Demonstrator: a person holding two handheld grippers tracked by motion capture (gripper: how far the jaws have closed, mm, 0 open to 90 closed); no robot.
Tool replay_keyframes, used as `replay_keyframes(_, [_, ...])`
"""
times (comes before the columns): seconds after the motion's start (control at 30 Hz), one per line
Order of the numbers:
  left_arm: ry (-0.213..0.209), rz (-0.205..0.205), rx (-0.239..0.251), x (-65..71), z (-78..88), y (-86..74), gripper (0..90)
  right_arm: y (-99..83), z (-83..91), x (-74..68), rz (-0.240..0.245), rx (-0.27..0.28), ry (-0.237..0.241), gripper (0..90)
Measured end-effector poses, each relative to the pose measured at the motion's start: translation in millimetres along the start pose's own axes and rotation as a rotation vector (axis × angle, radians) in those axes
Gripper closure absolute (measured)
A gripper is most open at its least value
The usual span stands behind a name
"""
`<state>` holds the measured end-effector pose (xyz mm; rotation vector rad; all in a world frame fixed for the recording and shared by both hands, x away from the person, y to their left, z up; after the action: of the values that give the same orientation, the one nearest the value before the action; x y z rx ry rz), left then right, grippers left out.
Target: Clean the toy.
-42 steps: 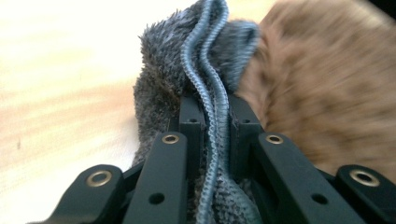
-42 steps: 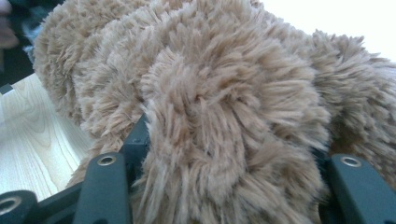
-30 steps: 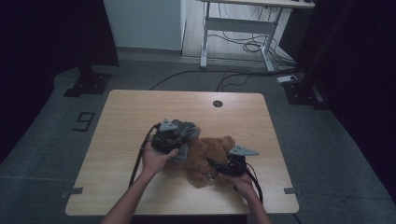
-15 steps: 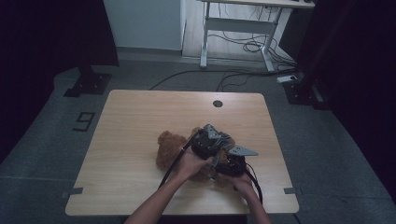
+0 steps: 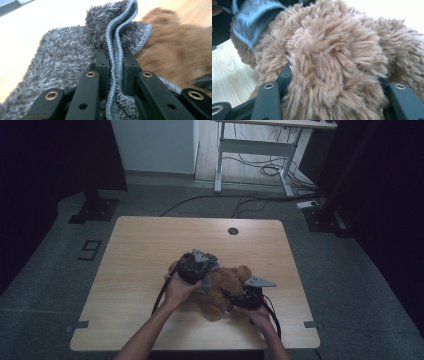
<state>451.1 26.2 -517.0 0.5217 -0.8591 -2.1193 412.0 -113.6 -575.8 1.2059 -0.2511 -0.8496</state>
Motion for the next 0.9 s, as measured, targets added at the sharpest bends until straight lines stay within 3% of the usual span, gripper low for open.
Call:
replay_keyframes(0.13, [0.006, 0.074, 0.006, -26.7, 9.7, -9.2, 78.0, 0.0, 0.0, -0.8, -0.001, 0.001, 0.001, 40.5])
replay_keyframes(0.3, [0.020, 0.117, -0.008, -45.6, 13.1, -19.2, 78.0, -0.2, 0.1, -0.8, -0.004, 0.000, 0.001, 40.4])
replay_keyframes(0.53, [0.041, 0.107, -0.012, -49.3, 11.1, -23.0, 78.0, 0.1, -0.1, -0.7, -0.004, 0.002, 0.000, 40.3])
replay_keyframes(0.73, [0.085, 0.124, -0.034, -65.3, 8.9, -34.8, 78.0, 0.1, 0.0, -0.8, -0.004, 0.002, 0.001, 40.3])
replay_keyframes(0.8, [0.082, 0.169, -0.042, -72.3, 8.2, -46.3, 78.2, 0.0, 0.2, -0.6, -0.003, 0.001, 0.003, 40.3])
replay_keyframes(0.9, [0.013, 0.274, -0.035, -77.1, 7.6, -67.0, 78.5, -0.1, 0.3, 0.0, -0.004, 0.001, 0.004, 40.3])
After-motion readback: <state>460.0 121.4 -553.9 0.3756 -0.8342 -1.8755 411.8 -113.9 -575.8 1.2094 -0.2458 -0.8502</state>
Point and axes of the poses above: each handheld gripper's, and its own axes: z roughly backward along the jaws, y roughly out of its top, x roughly to its right, the point moved 10 cm from there along -z, roughly forward along the jaws, and after that the axes turned 1 degree about x, right-handed, at the moved point
